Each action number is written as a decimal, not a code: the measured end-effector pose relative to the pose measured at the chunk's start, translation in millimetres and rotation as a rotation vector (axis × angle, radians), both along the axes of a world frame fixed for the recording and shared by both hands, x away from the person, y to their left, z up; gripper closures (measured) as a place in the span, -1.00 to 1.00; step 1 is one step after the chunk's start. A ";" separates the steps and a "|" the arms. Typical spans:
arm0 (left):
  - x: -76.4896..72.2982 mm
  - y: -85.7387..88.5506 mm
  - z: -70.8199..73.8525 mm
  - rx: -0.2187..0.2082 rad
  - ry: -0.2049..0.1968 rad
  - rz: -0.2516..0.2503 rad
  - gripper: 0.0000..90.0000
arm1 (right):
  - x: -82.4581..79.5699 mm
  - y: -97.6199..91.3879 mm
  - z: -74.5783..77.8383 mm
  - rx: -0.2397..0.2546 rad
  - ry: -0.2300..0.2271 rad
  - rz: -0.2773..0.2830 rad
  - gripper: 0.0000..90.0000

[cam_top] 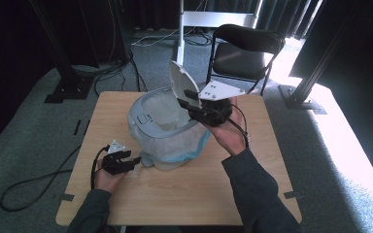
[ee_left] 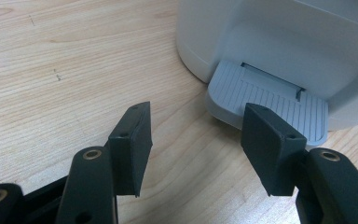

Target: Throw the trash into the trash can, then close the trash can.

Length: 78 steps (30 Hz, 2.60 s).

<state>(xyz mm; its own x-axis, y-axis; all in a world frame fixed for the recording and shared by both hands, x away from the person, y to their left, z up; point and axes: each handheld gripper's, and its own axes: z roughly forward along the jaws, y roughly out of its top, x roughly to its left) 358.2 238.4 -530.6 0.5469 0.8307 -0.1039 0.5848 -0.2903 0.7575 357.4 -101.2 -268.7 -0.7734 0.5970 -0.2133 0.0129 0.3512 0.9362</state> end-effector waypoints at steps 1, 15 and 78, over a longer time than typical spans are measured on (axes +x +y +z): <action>0.0 -0.1 0.0 -0.001 0.000 0.000 -0.04 | 0.0 -0.5 -0.3 0.001 0.003 -0.001 0.44; 0.0 0.0 -0.1 -0.001 -0.001 0.001 -0.04 | -5.0 -11.8 -8.3 0.000 0.019 0.007 0.46; -0.1 -0.3 0.1 0.000 0.000 0.002 -0.04 | 10.0 -22.2 -11.9 0.032 0.068 -0.063 0.98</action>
<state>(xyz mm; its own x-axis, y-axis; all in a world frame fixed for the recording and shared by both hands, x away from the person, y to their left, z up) 358.1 238.1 -530.6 0.5455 0.8317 -0.1036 0.5852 -0.2895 0.7575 367.4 -123.4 -280.6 -0.7461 0.6507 -0.1415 0.0979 0.3174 0.9432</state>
